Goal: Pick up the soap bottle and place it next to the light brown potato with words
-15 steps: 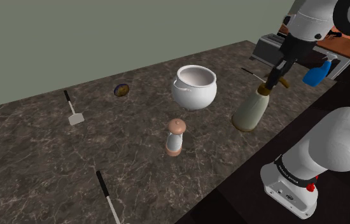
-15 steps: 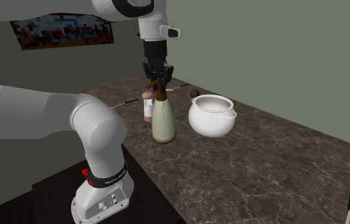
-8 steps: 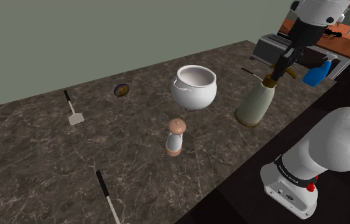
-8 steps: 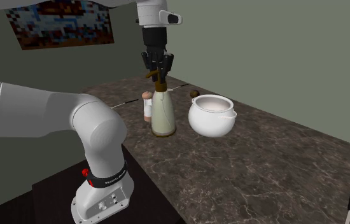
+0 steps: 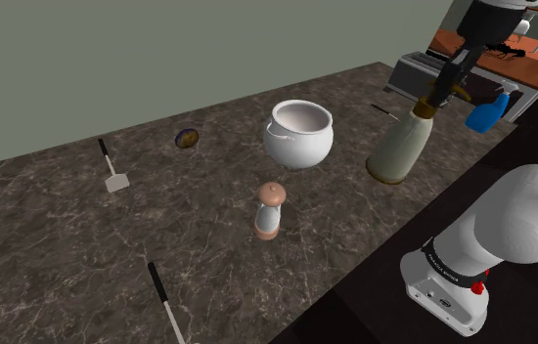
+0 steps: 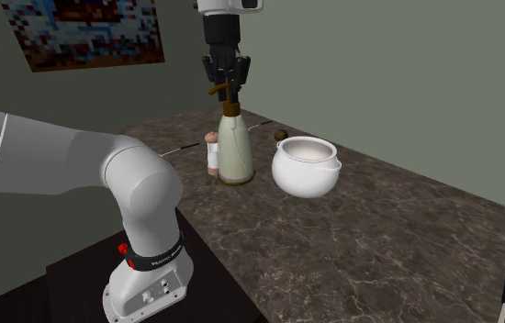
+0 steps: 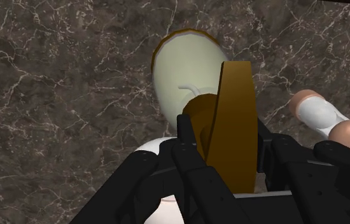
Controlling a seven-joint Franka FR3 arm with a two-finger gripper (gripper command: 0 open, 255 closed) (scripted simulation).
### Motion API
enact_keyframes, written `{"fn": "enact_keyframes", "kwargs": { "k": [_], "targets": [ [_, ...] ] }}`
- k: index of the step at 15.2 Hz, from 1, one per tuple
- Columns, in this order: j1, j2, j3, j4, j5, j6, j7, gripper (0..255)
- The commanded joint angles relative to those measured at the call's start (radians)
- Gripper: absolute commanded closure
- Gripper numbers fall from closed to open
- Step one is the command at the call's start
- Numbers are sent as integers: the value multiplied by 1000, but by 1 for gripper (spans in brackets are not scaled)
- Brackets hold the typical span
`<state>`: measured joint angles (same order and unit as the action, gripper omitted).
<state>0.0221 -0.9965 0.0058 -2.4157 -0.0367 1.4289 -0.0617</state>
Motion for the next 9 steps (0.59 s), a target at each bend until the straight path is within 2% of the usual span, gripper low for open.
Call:
{"fn": "enact_keyframes", "kwargs": {
  "k": [1, 9],
  "targets": [
    [0, 14, 2, 35, 1, -21, 1, 255],
    [-1, 69, 2, 176, 1, -107, -3, 255]
  ]
}}
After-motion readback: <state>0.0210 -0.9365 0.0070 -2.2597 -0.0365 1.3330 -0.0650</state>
